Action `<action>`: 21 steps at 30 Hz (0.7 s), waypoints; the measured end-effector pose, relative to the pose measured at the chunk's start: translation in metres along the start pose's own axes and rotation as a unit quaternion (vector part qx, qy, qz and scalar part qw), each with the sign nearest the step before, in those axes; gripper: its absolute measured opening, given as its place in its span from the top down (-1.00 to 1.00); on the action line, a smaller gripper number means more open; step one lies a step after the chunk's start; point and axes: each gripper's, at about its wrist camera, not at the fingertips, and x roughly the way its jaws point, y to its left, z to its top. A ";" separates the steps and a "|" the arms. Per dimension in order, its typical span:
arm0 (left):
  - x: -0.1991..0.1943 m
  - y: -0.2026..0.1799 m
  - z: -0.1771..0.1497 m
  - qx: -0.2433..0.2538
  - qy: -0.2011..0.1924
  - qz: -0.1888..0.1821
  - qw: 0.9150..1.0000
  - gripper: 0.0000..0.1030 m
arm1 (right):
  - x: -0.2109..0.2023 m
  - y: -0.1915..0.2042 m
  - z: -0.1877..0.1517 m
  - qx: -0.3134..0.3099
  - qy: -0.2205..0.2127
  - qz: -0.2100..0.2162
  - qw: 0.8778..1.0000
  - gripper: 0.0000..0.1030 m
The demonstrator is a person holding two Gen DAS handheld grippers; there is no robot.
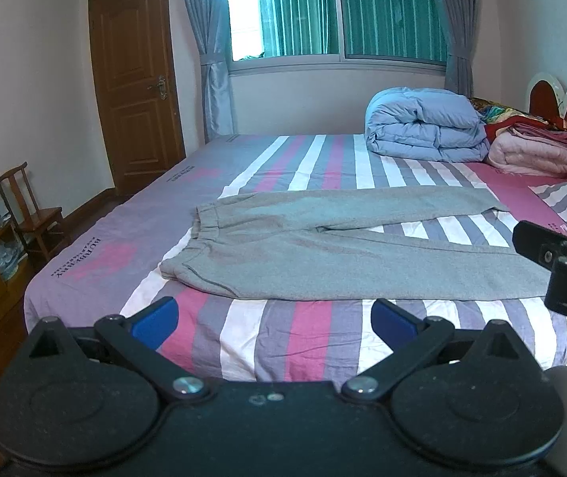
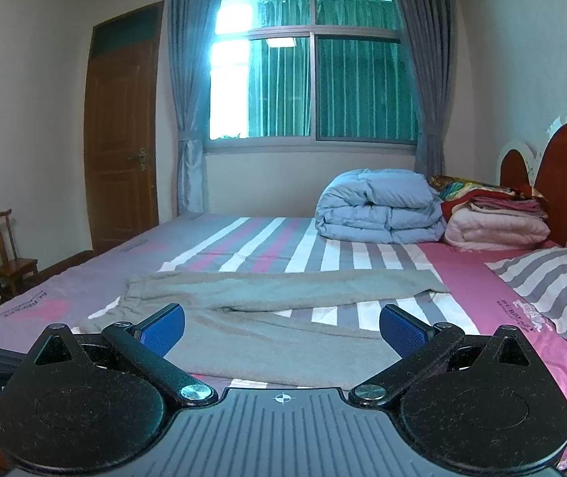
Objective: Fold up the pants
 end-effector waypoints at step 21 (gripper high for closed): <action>0.001 0.000 0.000 -0.002 0.005 -0.001 1.000 -0.88 | 0.003 -0.003 -0.009 0.001 0.002 0.002 1.000 -1.00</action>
